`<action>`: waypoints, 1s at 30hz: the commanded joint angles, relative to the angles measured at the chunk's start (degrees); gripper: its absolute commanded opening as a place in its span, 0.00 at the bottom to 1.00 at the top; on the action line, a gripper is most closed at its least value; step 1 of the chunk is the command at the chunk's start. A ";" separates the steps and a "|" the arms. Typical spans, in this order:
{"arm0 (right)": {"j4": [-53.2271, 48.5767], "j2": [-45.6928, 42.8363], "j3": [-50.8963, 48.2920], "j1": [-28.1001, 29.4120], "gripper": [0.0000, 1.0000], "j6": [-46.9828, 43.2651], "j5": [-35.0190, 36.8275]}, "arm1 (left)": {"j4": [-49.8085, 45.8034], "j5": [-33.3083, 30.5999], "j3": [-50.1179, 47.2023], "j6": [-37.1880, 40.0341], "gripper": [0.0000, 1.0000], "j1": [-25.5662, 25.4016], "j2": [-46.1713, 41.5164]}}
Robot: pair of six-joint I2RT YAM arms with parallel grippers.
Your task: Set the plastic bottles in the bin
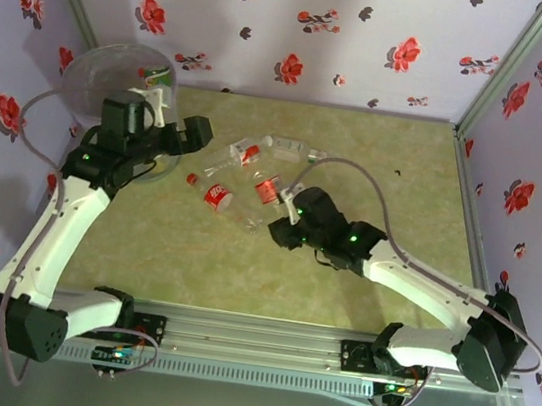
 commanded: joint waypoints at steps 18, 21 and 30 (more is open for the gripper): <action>14.51 2.00 -2.68 -6.29 0.37 7.54 -8.73 | 29.92 12.81 -2.61 -17.26 1.00 -18.26 20.92; 16.12 1.90 -3.42 -6.30 0.37 8.17 -9.13 | 30.07 12.89 -1.27 -17.20 0.96 -19.31 23.14; 16.29 2.98 -2.94 -6.60 0.37 8.36 -6.61 | 31.80 13.89 -1.59 -18.02 0.58 -19.78 25.45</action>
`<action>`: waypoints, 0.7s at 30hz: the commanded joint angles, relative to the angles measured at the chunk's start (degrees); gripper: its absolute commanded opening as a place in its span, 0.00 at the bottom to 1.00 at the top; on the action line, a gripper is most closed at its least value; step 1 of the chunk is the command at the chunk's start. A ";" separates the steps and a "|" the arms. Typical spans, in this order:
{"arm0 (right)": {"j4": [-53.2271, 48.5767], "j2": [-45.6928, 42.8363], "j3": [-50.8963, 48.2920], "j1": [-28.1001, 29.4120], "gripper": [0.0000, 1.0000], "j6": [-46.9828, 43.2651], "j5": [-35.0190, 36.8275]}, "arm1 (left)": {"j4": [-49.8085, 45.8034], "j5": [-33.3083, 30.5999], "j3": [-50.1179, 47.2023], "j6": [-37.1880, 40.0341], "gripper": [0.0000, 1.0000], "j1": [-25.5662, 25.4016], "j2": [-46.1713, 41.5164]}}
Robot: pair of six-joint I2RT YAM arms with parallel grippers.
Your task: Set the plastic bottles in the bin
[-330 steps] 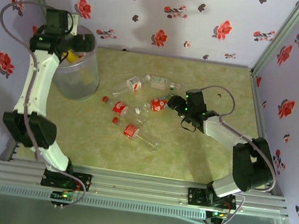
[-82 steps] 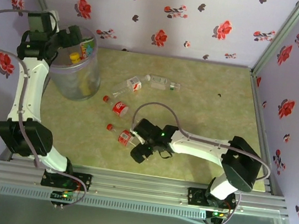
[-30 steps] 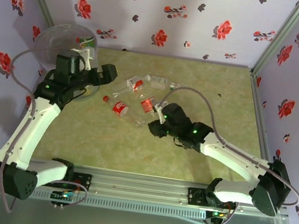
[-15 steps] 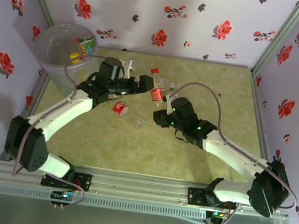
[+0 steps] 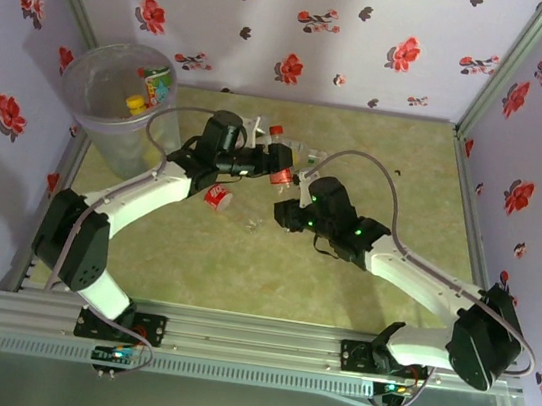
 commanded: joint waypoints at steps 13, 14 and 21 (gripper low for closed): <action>-0.91 0.39 1.91 -1.14 0.85 0.72 2.08 | 0.43 0.88 2.94 0.23 0.36 0.83 2.72; -1.01 -0.09 1.79 -1.67 0.86 1.16 1.48 | 0.31 0.88 3.12 0.32 0.34 1.02 2.81; -0.60 -5.45 0.51 -6.31 0.99 5.37 -3.49 | -1.54 0.58 4.70 1.73 0.23 2.05 4.26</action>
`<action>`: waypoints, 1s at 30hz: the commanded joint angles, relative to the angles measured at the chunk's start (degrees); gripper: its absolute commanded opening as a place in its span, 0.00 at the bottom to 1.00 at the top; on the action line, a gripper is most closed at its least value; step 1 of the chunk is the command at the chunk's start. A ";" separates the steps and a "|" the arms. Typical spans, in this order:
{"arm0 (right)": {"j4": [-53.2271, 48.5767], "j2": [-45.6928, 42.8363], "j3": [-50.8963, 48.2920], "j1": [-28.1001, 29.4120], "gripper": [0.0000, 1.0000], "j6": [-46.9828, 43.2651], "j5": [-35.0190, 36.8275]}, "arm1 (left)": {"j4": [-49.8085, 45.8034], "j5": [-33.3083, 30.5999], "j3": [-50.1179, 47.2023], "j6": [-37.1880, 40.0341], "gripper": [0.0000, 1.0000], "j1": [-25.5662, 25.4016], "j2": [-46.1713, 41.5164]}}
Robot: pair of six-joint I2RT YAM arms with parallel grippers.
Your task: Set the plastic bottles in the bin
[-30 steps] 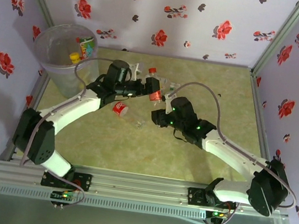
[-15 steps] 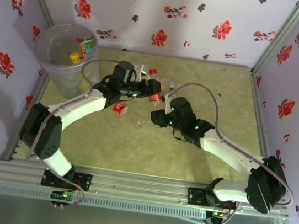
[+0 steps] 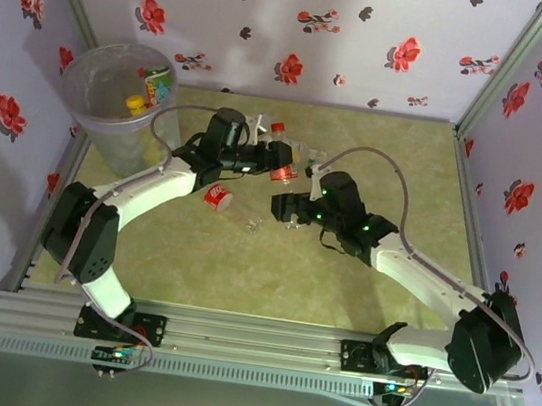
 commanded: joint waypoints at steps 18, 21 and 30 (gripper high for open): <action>-0.75 -16.17 -7.63 -8.18 0.99 4.36 1.68 | -32.97 -7.05 34.57 24.42 0.00 6.93 1.67; -0.37 -15.02 -8.09 -8.51 0.99 4.65 1.44 | -40.23 -10.74 43.47 28.77 0.00 11.14 2.02; 2.21 -12.90 -9.13 -8.92 0.99 3.91 -0.44 | -41.51 -15.57 52.25 29.72 0.00 28.36 -0.17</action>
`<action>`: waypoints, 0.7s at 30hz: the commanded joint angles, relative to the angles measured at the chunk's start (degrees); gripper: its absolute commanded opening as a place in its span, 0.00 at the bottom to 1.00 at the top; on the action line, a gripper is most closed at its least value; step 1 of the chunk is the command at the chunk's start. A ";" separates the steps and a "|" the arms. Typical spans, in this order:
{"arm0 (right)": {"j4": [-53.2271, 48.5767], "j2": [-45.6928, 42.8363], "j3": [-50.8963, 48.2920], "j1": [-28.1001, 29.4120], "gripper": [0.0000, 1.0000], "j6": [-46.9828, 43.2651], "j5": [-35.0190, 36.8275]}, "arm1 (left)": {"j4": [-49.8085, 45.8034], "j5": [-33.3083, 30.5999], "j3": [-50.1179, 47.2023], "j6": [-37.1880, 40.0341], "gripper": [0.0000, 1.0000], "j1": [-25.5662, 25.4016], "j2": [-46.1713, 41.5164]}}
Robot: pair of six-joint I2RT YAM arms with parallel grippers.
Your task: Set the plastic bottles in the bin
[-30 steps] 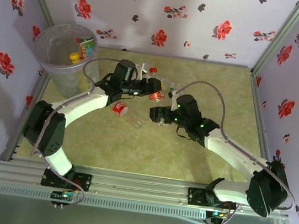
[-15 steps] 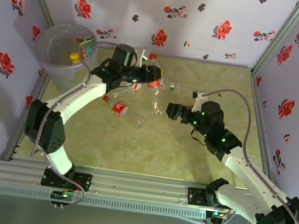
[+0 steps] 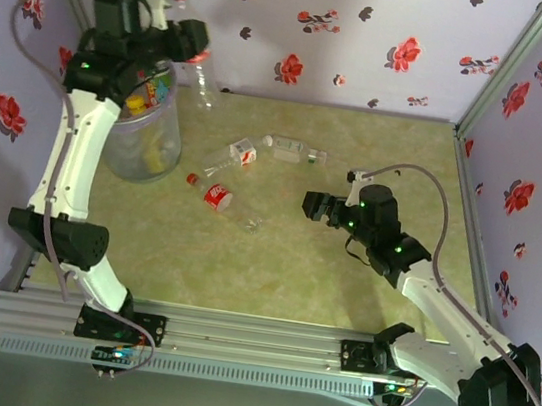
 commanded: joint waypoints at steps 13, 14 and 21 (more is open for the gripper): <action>2.63 3.09 -1.68 -1.05 0.99 -1.83 -0.52 | 4.34 -20.31 0.78 1.81 0.00 19.20 -4.69; 3.03 3.43 -1.80 -1.10 0.99 -1.75 -0.52 | 4.39 -22.03 0.55 2.80 0.00 19.68 -4.44; 4.04 5.04 -2.07 -1.40 0.99 -1.91 -0.94 | 9.07 -24.20 -5.49 8.18 0.00 20.75 -1.60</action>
